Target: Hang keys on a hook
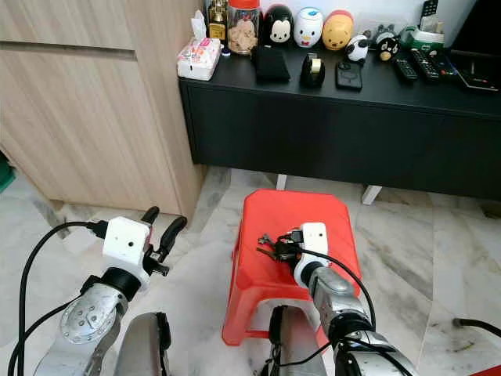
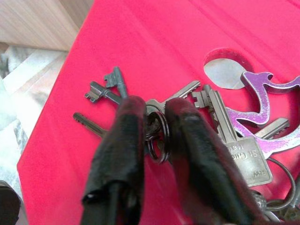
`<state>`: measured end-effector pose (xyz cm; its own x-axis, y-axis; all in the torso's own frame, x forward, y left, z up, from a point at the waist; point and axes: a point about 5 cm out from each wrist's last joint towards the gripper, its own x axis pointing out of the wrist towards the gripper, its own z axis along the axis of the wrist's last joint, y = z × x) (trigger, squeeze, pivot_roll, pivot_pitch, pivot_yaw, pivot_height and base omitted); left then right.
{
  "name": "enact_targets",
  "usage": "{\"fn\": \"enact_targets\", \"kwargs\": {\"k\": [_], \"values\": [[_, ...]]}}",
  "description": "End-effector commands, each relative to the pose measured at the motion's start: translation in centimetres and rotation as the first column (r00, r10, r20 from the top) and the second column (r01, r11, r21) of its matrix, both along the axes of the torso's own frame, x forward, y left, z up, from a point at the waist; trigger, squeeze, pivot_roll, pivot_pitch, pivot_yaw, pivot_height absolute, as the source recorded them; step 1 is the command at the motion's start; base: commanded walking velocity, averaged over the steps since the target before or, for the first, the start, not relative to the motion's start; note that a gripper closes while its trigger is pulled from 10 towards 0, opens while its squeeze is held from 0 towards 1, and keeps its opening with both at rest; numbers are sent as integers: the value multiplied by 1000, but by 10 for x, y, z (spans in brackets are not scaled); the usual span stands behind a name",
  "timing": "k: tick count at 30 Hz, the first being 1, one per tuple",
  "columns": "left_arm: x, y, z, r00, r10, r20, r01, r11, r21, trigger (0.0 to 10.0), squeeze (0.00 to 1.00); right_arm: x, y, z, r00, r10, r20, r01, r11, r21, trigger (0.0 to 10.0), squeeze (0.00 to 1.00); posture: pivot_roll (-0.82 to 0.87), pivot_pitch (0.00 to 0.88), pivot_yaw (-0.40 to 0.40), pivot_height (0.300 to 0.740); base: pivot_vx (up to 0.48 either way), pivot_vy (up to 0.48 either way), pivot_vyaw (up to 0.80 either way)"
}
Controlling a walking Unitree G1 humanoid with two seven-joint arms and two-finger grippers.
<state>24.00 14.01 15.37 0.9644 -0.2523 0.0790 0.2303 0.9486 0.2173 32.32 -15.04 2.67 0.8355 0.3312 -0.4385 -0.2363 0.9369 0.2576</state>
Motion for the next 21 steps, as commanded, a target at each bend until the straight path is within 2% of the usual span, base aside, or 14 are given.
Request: {"fn": "enact_targets", "kwargs": {"k": [1,10,21], "values": [[0,-4,1,1000,-24,2,24,1000,7,10000,0,-3,-2,-4,1000,-13,-13,13,1000,9,0,0,150,125,-83,550,0,0,0],[3,-4,0,1000,-22,5,21,1000,9,10000,0,0,3,0,1000,-14,12,14,1000,23,0,0,147,108,-85,550,0,0,0],[14,-4,-3,1000,-8,22,8,1000,7,10000,0,14,18,22,991,-10,133,3,998,56,0,0,130,39,-99,550,0,0,0]]}}
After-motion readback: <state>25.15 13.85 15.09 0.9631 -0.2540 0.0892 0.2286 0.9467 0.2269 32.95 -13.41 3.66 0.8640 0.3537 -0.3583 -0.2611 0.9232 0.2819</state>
